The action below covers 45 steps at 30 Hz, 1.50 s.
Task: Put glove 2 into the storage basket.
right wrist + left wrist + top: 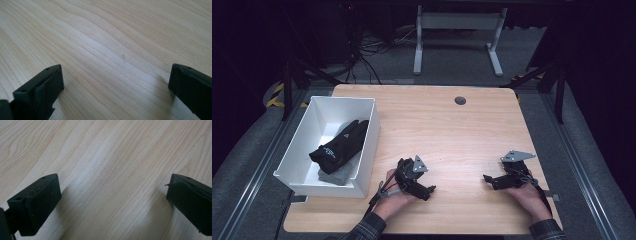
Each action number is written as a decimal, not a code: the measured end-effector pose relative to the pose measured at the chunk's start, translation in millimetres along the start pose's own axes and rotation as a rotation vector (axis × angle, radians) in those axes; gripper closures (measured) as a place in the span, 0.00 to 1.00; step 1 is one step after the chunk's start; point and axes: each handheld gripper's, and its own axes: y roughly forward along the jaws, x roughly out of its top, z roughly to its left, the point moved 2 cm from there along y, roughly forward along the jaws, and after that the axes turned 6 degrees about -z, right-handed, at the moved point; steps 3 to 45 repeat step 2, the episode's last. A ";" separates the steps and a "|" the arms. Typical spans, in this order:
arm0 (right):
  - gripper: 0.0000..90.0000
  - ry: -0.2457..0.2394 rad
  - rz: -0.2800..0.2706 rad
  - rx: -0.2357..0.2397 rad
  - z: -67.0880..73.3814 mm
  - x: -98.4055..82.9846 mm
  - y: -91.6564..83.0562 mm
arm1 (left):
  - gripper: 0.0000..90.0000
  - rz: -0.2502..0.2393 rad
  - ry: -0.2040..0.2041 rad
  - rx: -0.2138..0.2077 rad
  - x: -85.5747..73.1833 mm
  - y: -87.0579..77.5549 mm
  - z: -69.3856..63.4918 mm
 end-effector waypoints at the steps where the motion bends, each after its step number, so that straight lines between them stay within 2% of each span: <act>1: 0.00 -0.001 0.000 0.000 0.0 0.0 0.0 | 0.00 0.000 0.002 -0.003 0.0 0.1 -0.1; 45: 0.00 -0.001 -0.001 0.003 0.0 0.0 0.1 | 0.00 0.000 0.003 -0.003 0.0 0.2 -0.1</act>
